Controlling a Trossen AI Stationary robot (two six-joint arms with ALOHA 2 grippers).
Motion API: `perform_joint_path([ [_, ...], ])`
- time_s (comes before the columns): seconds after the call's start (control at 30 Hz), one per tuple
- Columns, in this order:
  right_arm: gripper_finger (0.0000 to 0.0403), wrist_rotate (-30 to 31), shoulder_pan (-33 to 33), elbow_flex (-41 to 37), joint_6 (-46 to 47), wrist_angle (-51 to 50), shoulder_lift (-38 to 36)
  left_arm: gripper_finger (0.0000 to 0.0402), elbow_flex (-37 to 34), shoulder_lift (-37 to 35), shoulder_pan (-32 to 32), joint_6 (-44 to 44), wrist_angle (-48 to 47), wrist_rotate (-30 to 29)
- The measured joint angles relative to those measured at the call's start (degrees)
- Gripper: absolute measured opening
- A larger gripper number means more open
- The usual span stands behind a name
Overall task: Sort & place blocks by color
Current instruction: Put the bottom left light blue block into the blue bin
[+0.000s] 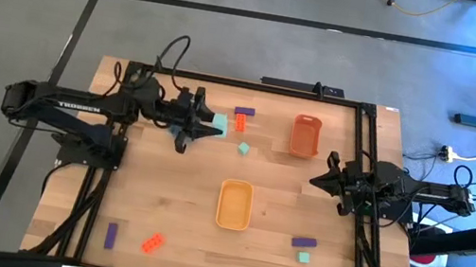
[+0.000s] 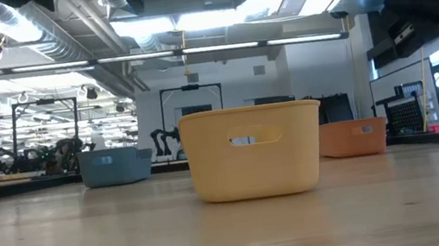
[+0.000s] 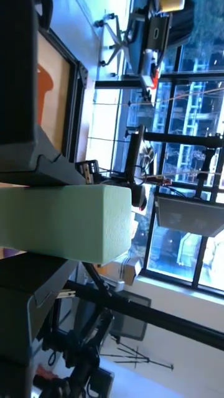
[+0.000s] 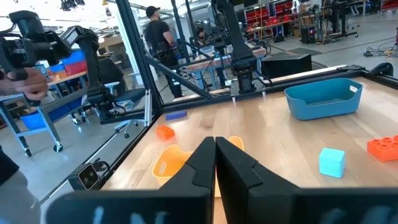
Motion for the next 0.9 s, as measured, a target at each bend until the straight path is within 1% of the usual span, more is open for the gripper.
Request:
perform_joint_path([
  [0.13,0.0016,0.82,-0.01,0.00,0.29,0.98,0.00,0.0122,-0.02,0.00,-1.37,-0.79,1.06,-3.40],
  [0.2,0.0016,0.92,0.00,-0.09,2.28,4.52,0.05,0.0122,-0.02,0.00,-2.04,-0.81,0.95,-4.12],
  [0.23,0.0016,1.01,-0.02,-0.11,4.51,9.43,0.11,0.0122,-0.02,0.00,-2.32,-0.84,0.88,-4.09],
  [0.3,0.0016,1.19,-0.02,-0.09,10.85,22.74,-0.04,0.0122,-0.02,0.00,-2.84,-1.08,0.90,-4.21],
  [0.37,0.0016,3.22,-0.02,0.07,14.45,36.82,-0.04,0.0122,-0.02,0.00,-3.44,-1.28,0.88,-5.68],
  [0.4,0.0016,4.92,-0.02,0.07,15.14,42.59,-0.04,0.0122,-0.02,0.00,-3.72,-1.27,0.89,-6.77],
  [0.47,0.0016,8.44,-0.02,0.07,12.91,53.03,-0.03,0.0122,-0.02,0.00,-4.15,-1.25,0.90,-8.67],
  [0.53,0.0016,10.87,-0.05,0.60,9.58,58.23,-0.06,0.0122,-0.02,0.00,-4.28,-1.28,0.90,-9.56],
  [0.63,0.0016,14.03,-0.07,4.39,7.28,56.39,0.74,0.0122,-0.02,0.00,-4.37,-1.34,1.03,-10.41],
  [0.73,0.0016,14.48,-0.07,10.70,3.12,50.13,4.82,0.0122,-0.02,0.00,-4.61,-1.41,1.09,-10.54],
  [0.9,0.0016,9.84,-0.07,23.79,-2.65,32.51,17.59,0.0122,-0.02,0.00,-4.62,-1.42,0.82,-10.60],
])
